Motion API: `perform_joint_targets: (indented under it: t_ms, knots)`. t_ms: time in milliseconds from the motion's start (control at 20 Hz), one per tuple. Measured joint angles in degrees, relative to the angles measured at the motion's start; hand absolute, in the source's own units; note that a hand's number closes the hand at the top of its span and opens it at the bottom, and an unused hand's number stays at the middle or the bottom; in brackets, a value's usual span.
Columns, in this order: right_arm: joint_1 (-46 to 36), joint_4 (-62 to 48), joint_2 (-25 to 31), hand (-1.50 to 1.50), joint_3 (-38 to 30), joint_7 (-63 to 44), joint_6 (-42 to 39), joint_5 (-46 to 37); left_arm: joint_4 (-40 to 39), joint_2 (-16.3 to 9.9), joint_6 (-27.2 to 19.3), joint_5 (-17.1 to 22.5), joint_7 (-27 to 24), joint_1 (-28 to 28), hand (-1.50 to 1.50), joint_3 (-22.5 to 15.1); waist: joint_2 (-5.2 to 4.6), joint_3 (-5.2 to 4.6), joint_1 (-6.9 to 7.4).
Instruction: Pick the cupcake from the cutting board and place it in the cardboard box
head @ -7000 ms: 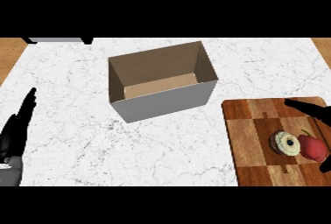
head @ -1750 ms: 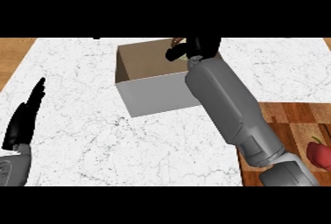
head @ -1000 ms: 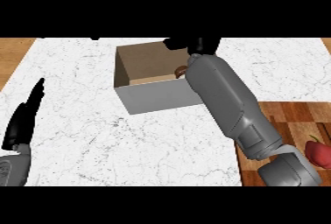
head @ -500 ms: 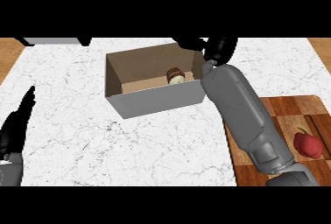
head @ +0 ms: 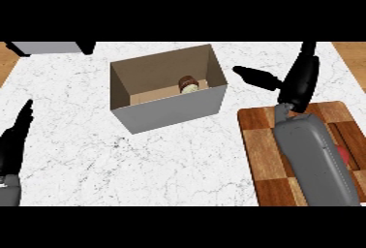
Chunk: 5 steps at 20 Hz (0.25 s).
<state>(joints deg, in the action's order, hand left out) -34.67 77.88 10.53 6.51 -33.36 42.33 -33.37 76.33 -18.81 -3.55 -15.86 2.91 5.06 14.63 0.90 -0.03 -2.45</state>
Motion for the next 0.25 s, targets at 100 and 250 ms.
perform_joint_targets:
  t_ms: [100,250]
  knots:
    - [5.8,7.9,2.6,-1.5,0.3,-1.6,-2.5,0.5,1.2,0.0,0.1,0.0,0.6,-0.8,0.0,-0.1,0.05,0.01,-0.11]
    - [14.5,18.4,6.6,-1.5,-0.1,-2.6,-7.0,3.1,0.4,0.0,0.0,0.1,0.6,0.3,0.0,0.2,-0.15,0.0,-0.12]
